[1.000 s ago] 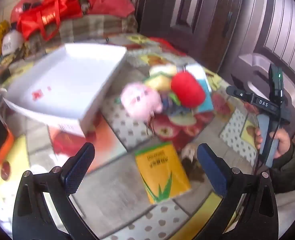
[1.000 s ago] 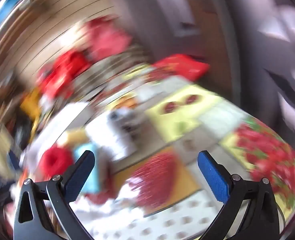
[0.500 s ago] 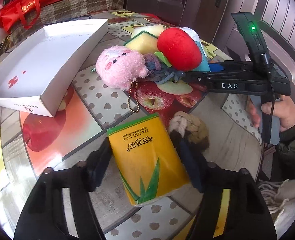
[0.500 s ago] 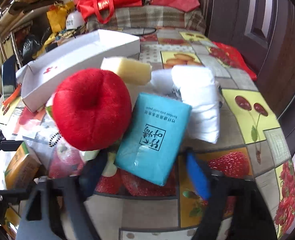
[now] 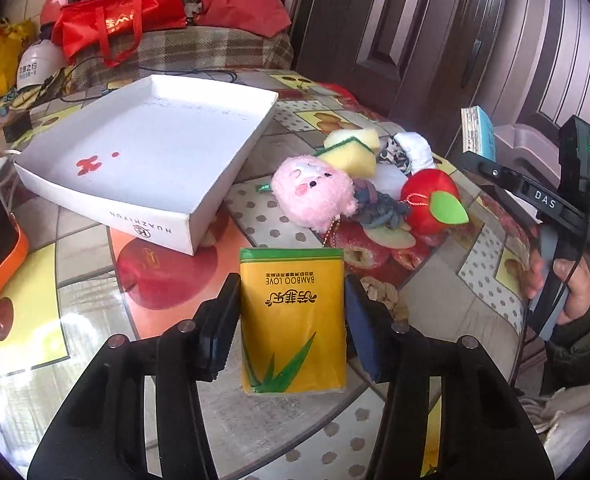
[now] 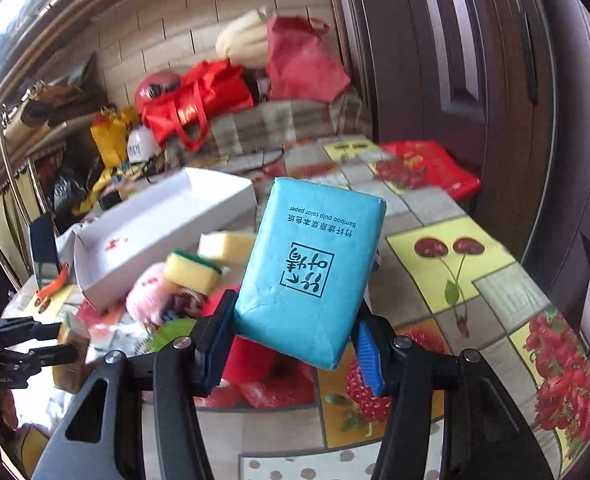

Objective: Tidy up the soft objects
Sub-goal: 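Carry both tissue packs into the white box and open both tools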

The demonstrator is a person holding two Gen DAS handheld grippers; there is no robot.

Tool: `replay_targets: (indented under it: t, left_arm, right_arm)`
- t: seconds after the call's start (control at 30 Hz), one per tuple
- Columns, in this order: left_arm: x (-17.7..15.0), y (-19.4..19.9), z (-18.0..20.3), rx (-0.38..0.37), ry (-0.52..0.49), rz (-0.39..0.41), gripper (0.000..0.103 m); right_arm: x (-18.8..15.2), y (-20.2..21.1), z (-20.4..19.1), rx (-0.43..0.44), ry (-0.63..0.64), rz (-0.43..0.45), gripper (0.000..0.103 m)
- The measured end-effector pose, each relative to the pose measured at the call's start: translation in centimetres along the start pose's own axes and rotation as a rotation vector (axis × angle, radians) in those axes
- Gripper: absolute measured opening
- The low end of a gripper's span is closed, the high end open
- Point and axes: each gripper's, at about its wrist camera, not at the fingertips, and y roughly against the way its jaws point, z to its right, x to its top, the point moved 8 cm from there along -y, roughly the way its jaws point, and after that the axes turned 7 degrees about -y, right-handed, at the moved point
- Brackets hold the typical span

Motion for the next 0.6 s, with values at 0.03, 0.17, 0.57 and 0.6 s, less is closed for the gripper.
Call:
replay_targets:
  t: [0.03, 0.17, 0.57, 0.6]
  left_arm:
    - [0.1, 0.5, -0.3, 0.022, 0.005, 0.025, 0.051]
    - [1.4, 2.0, -2.3, 0.117, 0.01, 0.123, 0.051]
    - [-2.0, -1.0, -0.5, 0.068, 0.042, -0.129, 0.066]
    - [-2.3, -1.4, -0.5, 0.08, 0.032, -0.145, 0.066]
  right_arm:
    - [0.2, 0.2, -0.5, 0.023, 0.001, 0.019, 0.054]
    - [1.3, 0.5, -3.4, 0.087, 0.059, 0.09, 0.054]
    - [0.9, -0.6, -6.1, 0.14, 0.07, 0.084, 0.054]
    - [0.9, -0.6, -5.9, 0.141, 0.065, 0.08, 0.054]
